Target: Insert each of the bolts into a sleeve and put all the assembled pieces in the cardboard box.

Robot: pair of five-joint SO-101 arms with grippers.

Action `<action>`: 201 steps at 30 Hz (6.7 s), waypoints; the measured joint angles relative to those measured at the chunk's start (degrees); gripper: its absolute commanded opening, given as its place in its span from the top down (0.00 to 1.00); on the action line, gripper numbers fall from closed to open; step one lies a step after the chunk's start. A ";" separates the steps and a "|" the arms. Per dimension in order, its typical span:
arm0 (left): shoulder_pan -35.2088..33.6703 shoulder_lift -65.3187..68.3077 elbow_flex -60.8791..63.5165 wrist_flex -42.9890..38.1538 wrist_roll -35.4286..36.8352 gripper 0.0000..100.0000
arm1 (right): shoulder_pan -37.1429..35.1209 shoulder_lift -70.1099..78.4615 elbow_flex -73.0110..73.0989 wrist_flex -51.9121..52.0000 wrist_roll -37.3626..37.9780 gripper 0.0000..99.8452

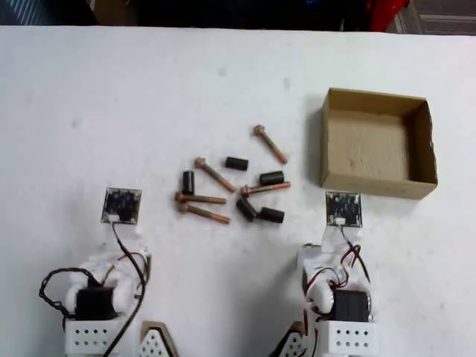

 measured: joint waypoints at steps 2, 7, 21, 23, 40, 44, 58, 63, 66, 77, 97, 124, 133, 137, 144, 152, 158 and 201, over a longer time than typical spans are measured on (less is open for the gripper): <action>0.00 0.00 0.00 0.00 0.00 0.98 | 0.00 0.00 0.00 0.00 0.00 0.98; 0.00 0.00 0.00 0.00 0.00 0.98 | 0.00 0.00 0.00 0.00 0.00 0.98; 0.00 0.00 0.00 0.00 0.00 0.98 | -0.18 0.00 0.00 -1.67 0.00 0.98; 0.00 0.00 0.00 0.00 0.00 0.98 | -0.18 0.00 0.00 -3.08 0.00 0.98; 0.00 0.00 0.00 0.00 0.00 0.98 | -0.09 0.00 0.00 -20.48 22.42 0.98; 0.00 0.00 0.00 0.00 0.00 0.98 | -0.09 0.00 0.00 -21.89 29.89 0.98; 0.00 0.00 0.00 -4.92 -9.76 0.98 | 8.18 0.00 -20.75 -12.13 39.03 0.98; 0.00 0.00 0.00 -5.45 -9.85 0.98 | 8.00 4.31 -32.70 -5.10 39.12 0.91; 0.00 0.00 0.00 -5.45 -9.85 0.98 | 6.42 12.84 -39.30 -2.37 39.12 0.87; 0.00 0.09 0.00 -7.12 -9.85 0.98 | -1.41 47.30 -54.42 -2.02 39.12 0.87; 0.00 0.09 0.00 -7.12 -9.85 0.98 | -18.81 91.16 -71.30 9.85 66.02 0.77; 0.00 0.09 0.00 -7.12 -9.85 0.98 | -18.90 116.04 -71.82 -9.58 61.71 0.84; 0.00 0.09 0.00 -7.12 -9.85 0.98 | -18.37 117.36 -73.41 -11.16 60.66 0.98; 0.00 0.09 0.00 -7.12 -9.85 0.98 | -18.37 117.63 -73.76 -11.16 58.20 0.98; 0.00 0.09 0.00 -7.12 -9.85 0.98 | -18.37 113.23 -73.49 -10.11 51.34 0.98; 0.18 0.09 0.00 -7.12 -9.85 0.98 | -18.55 90.55 -73.49 -1.85 42.20 0.98; 0.18 0.09 0.00 -7.03 -9.85 0.98 | -18.55 69.80 -73.49 5.63 36.04 0.98; 5.01 52.66 -51.25 0.44 -7.47 0.98 | -14.59 0.35 -9.58 -15.03 22.42 0.98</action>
